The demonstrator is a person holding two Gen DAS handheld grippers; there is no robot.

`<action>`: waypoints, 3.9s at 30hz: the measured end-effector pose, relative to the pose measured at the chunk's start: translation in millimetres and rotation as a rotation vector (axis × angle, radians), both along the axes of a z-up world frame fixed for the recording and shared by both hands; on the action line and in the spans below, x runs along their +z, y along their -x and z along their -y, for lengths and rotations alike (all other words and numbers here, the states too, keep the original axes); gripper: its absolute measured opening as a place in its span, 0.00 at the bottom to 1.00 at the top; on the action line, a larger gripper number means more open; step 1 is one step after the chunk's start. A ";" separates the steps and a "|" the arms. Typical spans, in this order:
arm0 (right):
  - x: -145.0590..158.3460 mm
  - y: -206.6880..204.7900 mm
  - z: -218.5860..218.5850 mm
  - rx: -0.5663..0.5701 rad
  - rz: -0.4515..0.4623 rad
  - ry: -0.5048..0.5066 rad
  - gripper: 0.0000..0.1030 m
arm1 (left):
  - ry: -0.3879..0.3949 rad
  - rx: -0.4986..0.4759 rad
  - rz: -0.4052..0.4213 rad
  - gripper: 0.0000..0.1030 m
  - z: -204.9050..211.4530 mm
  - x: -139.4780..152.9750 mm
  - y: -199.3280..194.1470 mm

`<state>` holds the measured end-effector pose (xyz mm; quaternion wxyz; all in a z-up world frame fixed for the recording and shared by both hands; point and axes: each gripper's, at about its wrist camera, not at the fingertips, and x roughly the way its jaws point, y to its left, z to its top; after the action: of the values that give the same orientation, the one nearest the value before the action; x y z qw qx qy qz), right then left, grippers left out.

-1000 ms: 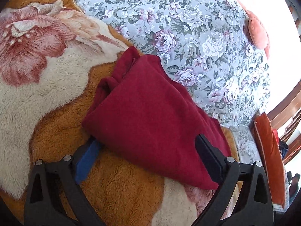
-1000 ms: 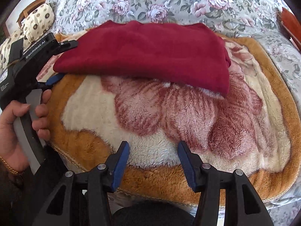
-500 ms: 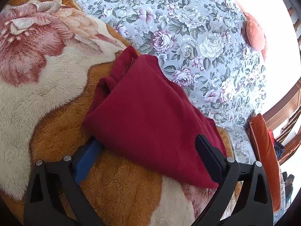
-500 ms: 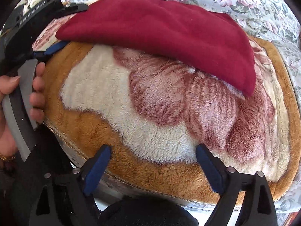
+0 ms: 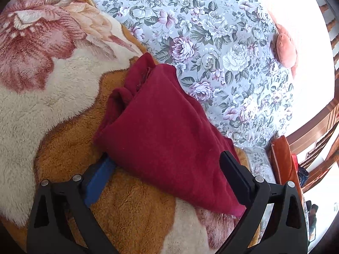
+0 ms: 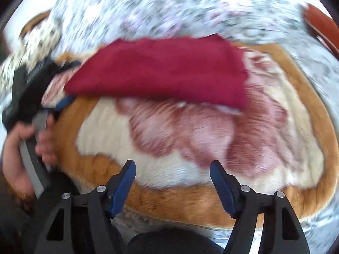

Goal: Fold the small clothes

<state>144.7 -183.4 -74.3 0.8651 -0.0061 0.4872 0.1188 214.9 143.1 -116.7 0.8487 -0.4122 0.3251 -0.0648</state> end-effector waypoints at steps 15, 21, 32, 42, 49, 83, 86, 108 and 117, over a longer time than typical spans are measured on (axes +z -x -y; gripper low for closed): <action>-9.1 -1.4 -0.9 -0.015 -0.005 0.047 0.62 | 0.010 0.041 -0.013 0.80 -4.7 -4.1 3.1; -10.1 -1.0 -1.5 -0.019 -0.012 0.052 0.62 | 0.006 0.039 -0.015 0.80 -4.0 -4.0 3.1; -11.4 -1.3 0.1 -0.021 -0.021 0.041 0.62 | 0.002 0.038 -0.016 0.80 -3.9 -4.4 2.9; -12.1 -2.2 1.7 -0.021 -0.020 0.038 0.62 | 0.003 0.039 -0.013 0.80 -3.9 -4.6 3.3; -13.3 -2.7 1.9 -0.021 -0.023 0.046 0.62 | 0.005 0.040 -0.013 0.80 -4.0 -4.5 3.1; 2.5 -8.5 -2.8 -0.057 0.040 0.079 0.62 | -0.018 0.146 -0.046 0.14 -15.4 -17.0 -6.7; 45.2 -37.3 -17.3 -0.037 0.071 -0.014 0.62 | 0.040 0.154 -0.058 0.12 -23.5 -26.0 -4.2; -9.8 -332.5 -324.5 0.241 -0.386 0.028 0.62 | 0.003 0.162 -0.042 0.14 -17.4 -25.8 -4.2; -31.3 -345.2 -338.2 0.224 -0.385 0.211 0.36 | 0.000 0.157 -0.041 0.14 -18.8 -25.5 -2.9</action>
<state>489.9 154.8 -105.6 0.7323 -0.1279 0.6491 0.1614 217.8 161.9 -142.3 0.8443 -0.4377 0.3089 0.0101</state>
